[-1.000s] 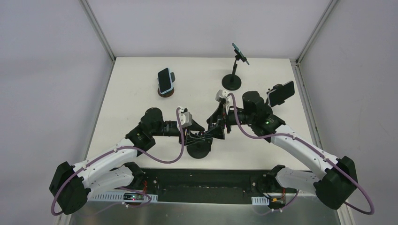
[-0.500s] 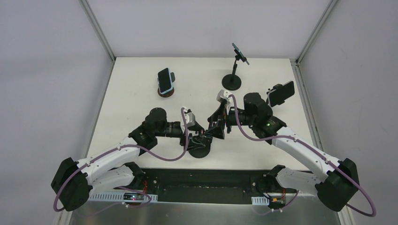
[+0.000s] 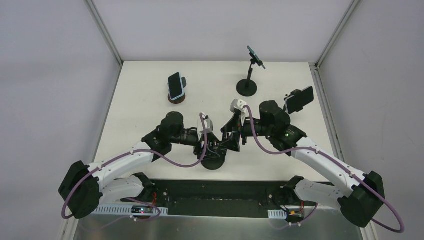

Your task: Remove the phone from the phone stand

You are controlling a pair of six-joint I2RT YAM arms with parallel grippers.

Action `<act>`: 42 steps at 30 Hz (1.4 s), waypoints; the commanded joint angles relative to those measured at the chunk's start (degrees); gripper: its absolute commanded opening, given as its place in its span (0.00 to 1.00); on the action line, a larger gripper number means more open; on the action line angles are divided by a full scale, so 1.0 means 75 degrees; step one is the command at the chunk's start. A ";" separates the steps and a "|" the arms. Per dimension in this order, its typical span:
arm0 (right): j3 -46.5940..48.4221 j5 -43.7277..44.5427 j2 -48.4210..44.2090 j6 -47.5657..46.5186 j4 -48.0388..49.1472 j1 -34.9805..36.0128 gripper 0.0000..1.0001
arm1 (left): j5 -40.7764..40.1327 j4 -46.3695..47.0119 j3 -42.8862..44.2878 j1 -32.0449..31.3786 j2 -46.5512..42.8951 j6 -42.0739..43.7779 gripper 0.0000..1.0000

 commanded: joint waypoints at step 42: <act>-0.0156 0.0373 -0.0613 -0.0415 -0.0271 0.0202 0.00 | 0.1739 0.0090 0.2187 -0.0067 0.1807 -0.0577 0.00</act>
